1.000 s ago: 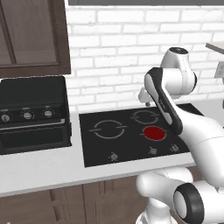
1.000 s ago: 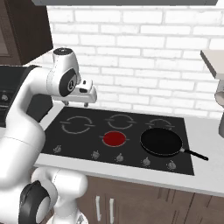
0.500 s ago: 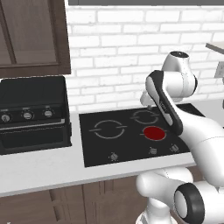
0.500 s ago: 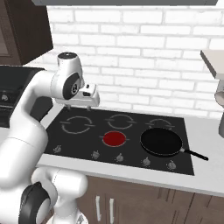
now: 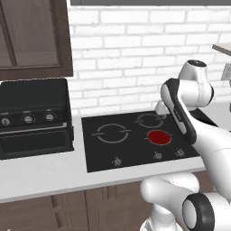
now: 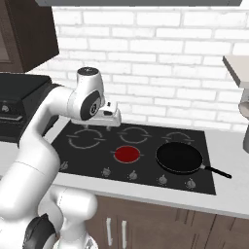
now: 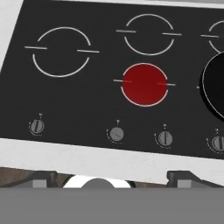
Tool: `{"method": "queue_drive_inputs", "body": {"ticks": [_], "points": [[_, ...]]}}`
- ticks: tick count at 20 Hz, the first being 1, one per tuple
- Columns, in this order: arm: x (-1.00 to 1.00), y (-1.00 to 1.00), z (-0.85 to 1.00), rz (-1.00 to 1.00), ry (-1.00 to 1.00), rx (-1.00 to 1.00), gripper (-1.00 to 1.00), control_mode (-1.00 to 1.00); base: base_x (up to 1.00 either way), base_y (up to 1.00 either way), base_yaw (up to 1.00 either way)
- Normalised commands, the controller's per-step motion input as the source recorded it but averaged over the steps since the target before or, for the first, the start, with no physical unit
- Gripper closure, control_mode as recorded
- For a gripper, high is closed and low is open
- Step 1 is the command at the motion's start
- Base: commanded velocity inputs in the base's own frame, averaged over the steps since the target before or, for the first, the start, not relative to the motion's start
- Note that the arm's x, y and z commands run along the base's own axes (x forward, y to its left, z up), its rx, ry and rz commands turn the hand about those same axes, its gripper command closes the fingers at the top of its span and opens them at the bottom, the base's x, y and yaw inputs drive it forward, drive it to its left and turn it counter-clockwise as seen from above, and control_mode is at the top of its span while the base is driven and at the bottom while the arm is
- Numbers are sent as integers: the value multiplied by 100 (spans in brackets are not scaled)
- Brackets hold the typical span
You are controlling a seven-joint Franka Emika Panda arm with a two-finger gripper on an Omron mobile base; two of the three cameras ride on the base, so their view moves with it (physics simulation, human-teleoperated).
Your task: Turn off the front center burner of the stove.
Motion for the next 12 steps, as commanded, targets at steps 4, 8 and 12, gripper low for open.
{"method": "queue_drive_inputs", "body": {"ticks": [4,8,12], "points": [[-4,-14,-20,2,0,0,-100,-100,0,0,0],[0,-4,-38,8,0,0,-100,-100,0,0,0],[0,-2,-34,8,0,0,-100,-100,0,0,0]]}}
